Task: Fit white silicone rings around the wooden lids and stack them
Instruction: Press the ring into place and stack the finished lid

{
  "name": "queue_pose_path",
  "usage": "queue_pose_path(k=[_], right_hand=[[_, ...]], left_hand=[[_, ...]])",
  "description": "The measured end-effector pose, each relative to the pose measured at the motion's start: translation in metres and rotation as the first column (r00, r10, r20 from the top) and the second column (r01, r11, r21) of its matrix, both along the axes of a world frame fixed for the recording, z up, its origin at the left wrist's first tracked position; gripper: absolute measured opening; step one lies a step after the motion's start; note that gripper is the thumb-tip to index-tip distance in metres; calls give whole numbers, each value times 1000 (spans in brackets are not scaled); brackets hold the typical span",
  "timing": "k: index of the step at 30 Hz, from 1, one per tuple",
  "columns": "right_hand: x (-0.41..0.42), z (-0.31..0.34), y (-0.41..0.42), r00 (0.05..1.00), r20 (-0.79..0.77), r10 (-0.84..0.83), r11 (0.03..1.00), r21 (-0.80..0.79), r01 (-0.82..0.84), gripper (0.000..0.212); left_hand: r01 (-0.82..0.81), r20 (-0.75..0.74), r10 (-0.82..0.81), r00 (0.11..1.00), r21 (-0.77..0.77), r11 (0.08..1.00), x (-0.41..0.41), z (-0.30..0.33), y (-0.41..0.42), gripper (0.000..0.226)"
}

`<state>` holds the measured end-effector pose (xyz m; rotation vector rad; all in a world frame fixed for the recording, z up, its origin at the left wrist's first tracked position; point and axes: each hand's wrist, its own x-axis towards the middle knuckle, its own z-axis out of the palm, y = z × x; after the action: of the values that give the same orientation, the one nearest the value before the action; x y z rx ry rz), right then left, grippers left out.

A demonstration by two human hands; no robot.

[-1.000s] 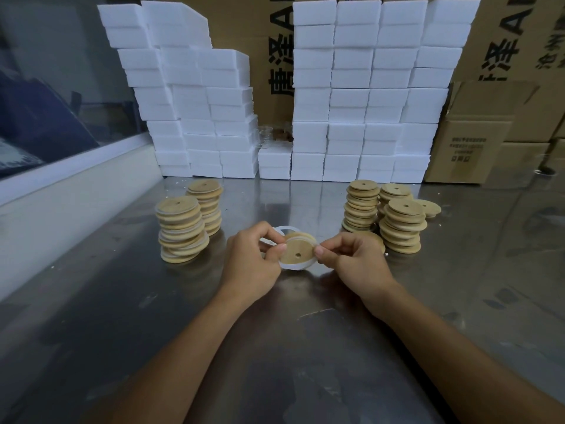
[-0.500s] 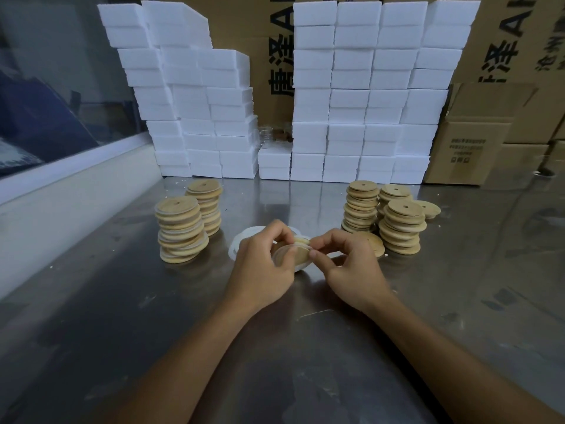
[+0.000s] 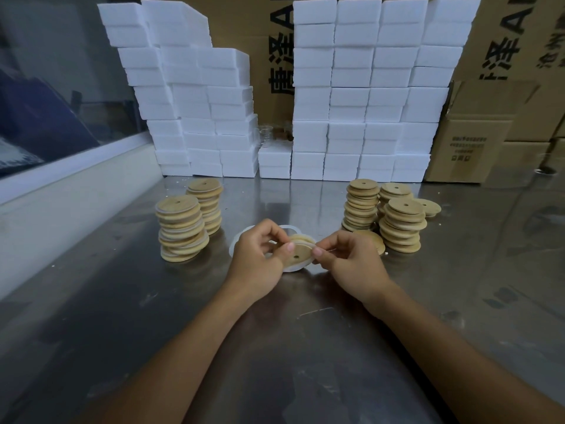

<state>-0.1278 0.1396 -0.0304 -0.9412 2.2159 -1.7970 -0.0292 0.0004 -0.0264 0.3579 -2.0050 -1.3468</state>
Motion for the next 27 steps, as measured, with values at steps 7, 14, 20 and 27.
queue_pose_path(k=[7,14,20,27], right_hand=[[-1,0,0,1000,23,11,1000,-25,-10,14],[3,3,0,998,55,18,996,-93,-13,17],[8,7,0,982,179,58,978,-210,-20,18],[3,8,1,909,391,143,955,-296,-23,21]], left_hand=[[14,25,-19,1000,196,980,1,3,1,22],[61,-5,-67,998,500,864,3,14,9,21],[105,-43,-99,994,583,805,4,20,18,21],[111,-50,-101,994,581,806,5,22,18,22]])
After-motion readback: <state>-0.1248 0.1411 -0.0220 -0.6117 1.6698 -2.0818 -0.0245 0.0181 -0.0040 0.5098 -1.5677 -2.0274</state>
